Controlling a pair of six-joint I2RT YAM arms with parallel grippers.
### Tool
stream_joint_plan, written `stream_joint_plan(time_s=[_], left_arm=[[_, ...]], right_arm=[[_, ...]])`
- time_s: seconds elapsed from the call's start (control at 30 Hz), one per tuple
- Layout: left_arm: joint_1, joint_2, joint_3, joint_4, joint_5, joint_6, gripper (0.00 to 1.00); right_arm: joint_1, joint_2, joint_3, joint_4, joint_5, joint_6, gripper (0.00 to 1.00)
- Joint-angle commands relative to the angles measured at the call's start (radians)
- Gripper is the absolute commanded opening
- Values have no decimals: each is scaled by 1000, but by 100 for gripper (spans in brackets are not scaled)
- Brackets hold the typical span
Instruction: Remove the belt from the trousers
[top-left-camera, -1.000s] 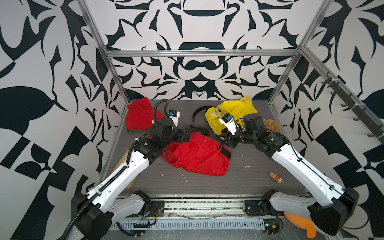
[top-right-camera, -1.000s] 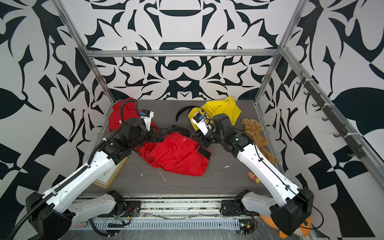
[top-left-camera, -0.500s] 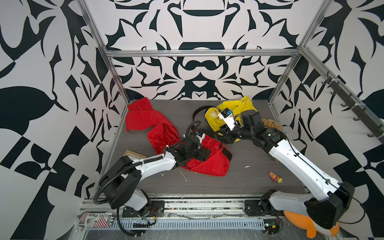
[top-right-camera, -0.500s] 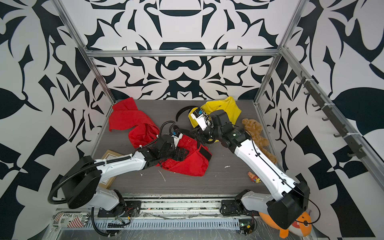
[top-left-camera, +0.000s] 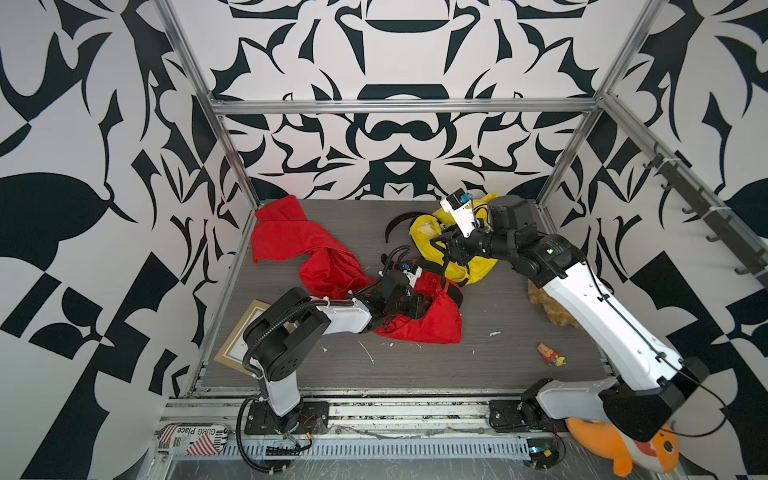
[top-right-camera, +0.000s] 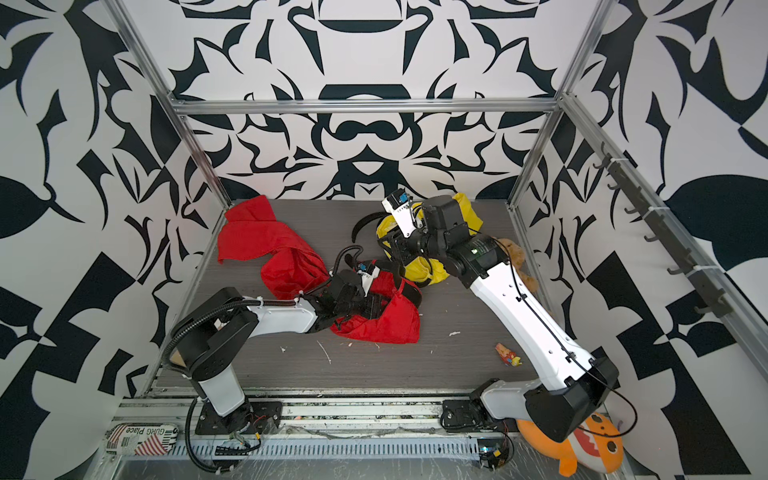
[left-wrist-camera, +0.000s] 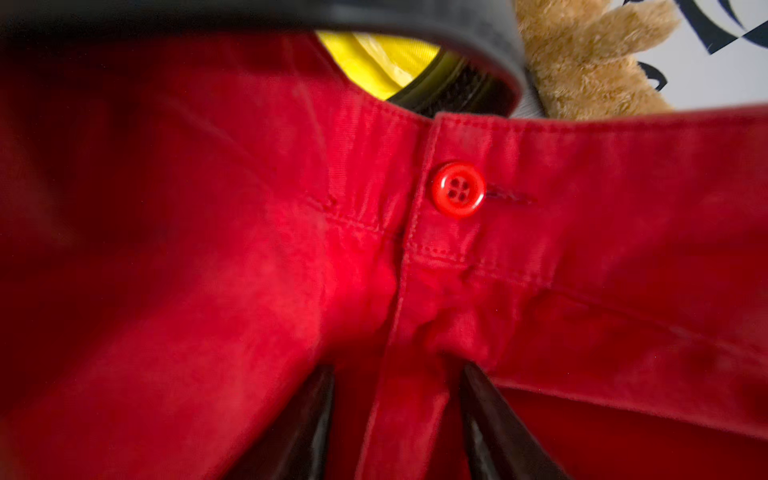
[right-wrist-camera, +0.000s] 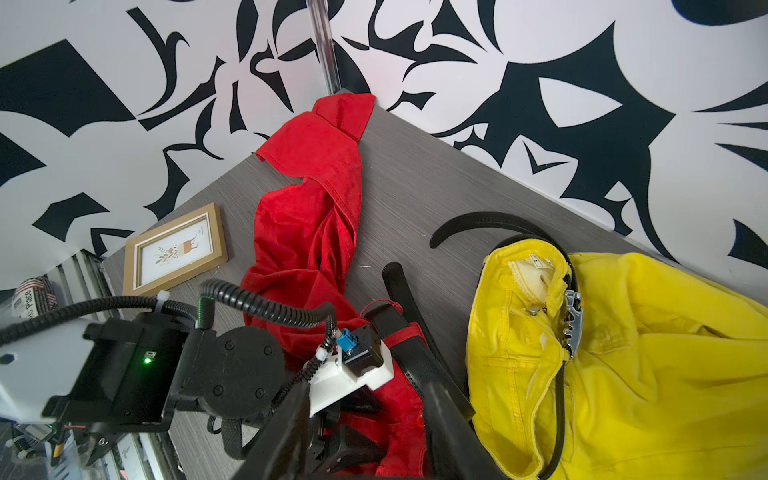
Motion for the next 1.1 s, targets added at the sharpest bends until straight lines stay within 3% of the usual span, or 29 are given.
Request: stream_joint_plan(time_s=[0.0,0.1,0.17,0.37,0.6,0.73,0.87,1.07], left_arm=[[-3,-16,-37,-153,-21,-2,74],[-7,-176,-117,-84,-81,-9,92],[-10,-288,-156,-51,-122,-15,96],[-16,-474,-218,119,-69,11,97],[-40,-417,-188,313,4,-73,93],[-43,-336,-182,471,1,-132,86],[-43,-257,-161,560,-36,-184,70],[-39,-258,-187,565,-54,-193,20]], right_arm=[[15,-26,96,163,3,46,0],[33,-16,73,155,40,57,0],[44,-16,54,156,62,74,0],[101,6,29,170,137,114,0],[158,48,46,197,175,140,0],[177,57,48,204,188,149,0],[194,61,38,203,193,155,0],[206,39,-21,182,199,174,0]])
